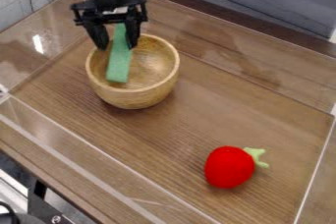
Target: Put the green block in the brown bowl
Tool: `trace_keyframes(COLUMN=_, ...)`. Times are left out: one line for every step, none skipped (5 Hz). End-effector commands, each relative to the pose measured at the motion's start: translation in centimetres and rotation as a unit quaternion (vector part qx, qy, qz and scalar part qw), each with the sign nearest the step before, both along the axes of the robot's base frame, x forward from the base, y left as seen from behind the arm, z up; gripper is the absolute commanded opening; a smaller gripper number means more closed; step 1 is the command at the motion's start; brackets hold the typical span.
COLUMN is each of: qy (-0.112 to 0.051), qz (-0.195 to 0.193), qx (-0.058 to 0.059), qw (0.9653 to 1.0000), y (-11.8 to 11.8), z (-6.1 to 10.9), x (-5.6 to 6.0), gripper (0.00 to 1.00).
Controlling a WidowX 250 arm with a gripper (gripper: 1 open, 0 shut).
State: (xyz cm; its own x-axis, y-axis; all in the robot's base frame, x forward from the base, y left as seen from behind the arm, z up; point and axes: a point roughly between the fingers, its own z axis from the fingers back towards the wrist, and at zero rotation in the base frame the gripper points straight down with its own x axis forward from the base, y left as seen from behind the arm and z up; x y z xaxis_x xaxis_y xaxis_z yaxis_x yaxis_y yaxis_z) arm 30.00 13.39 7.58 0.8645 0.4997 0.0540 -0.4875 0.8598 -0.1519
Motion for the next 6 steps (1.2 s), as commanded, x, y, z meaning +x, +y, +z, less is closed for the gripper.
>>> trace_keyframes(qy=-0.024, qz=-0.002, qx=0.007, qw=0.9997, y=1.0, z=2.5, x=1.0, gripper=1.00)
trace_keyframes(qy=-0.027, qz=0.012, qx=0.001, qw=0.9996, y=-0.8, z=2.8, x=1.8, gripper=1.00)
trace_keyframes(qy=-0.029, qz=0.025, qx=-0.002, qw=0.9993, y=-2.4, z=2.9, x=2.5, gripper=1.00)
trace_keyframes(qy=-0.030, qz=0.034, qx=-0.006, qw=0.9990, y=-2.3, z=3.7, x=3.0, gripper=1.00)
trace_keyframes(qy=-0.033, qz=0.041, qx=-0.012, qw=0.9986, y=-2.4, z=4.8, x=3.5, gripper=1.00)
trace_keyframes(qy=-0.029, qz=0.039, qx=-0.010, qw=0.9988, y=-2.9, z=4.9, x=4.2, gripper=1.00)
